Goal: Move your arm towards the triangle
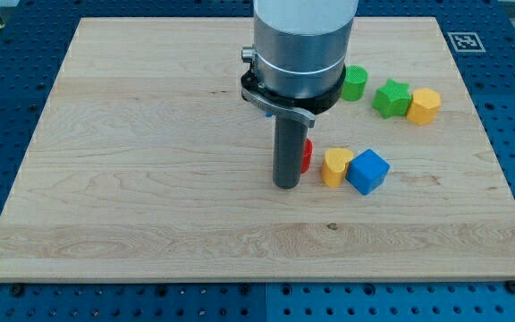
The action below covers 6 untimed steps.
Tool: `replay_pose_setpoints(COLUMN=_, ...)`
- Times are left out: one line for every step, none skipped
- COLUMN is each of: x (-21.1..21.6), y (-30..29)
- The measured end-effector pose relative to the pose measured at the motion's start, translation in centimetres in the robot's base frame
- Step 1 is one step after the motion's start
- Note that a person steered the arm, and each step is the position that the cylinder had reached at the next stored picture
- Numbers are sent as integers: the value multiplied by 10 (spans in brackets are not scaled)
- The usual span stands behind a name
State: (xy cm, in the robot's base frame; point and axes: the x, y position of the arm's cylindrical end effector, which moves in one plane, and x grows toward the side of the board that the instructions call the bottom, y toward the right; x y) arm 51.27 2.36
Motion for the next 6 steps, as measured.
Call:
replay_pose_setpoints(x=-4, y=-61)
replay_pose_setpoints(x=-48, y=-117)
replay_pose_setpoints(x=-100, y=-114)
replay_pose_setpoints(x=-121, y=-79)
replay_pose_setpoints(x=-141, y=-68)
replay_pose_setpoints(x=-162, y=-64)
